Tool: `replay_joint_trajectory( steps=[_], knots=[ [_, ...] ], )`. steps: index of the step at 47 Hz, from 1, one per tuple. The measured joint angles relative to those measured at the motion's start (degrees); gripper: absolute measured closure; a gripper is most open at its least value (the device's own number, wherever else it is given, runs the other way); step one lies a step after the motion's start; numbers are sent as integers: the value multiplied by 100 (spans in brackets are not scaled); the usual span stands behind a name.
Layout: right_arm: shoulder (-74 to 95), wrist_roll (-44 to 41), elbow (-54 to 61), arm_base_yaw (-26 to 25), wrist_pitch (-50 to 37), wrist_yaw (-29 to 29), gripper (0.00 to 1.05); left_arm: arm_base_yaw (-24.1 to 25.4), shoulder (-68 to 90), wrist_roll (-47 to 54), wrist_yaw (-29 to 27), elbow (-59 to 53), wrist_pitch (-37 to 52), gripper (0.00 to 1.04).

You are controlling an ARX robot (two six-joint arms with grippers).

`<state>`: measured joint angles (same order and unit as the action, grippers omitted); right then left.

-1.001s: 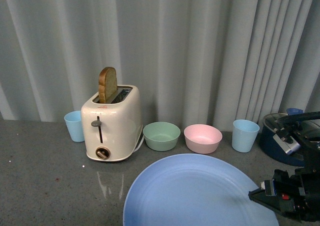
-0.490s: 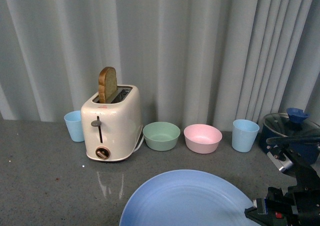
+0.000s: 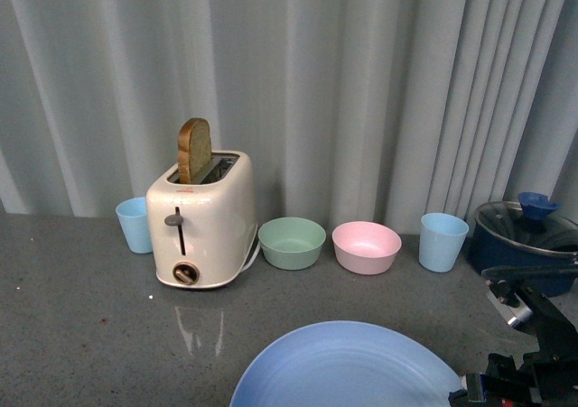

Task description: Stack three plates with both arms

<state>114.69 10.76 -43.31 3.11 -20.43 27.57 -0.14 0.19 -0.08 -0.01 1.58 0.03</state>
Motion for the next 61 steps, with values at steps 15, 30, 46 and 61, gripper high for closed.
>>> replay_joint_trajectory(
  steps=[15, 30, 46, 61],
  knots=[
    [48, 0, -4, -39, 50, -2, 77, 0, 0, 0, 0, 0, 0, 7],
    [-212, -57, 4, -232, 262, 24, 30, 0, 0, 0, 2, 0, 0, 7],
    [-1655, -291, 614, -986, 645, 138, 7, 0, 2, 0, 0, 0, 0, 7],
    [-3952, -566, 879, -1473, 1161, -702, 7, 0, 0, 0, 2, 0, 0, 7]
  ],
)
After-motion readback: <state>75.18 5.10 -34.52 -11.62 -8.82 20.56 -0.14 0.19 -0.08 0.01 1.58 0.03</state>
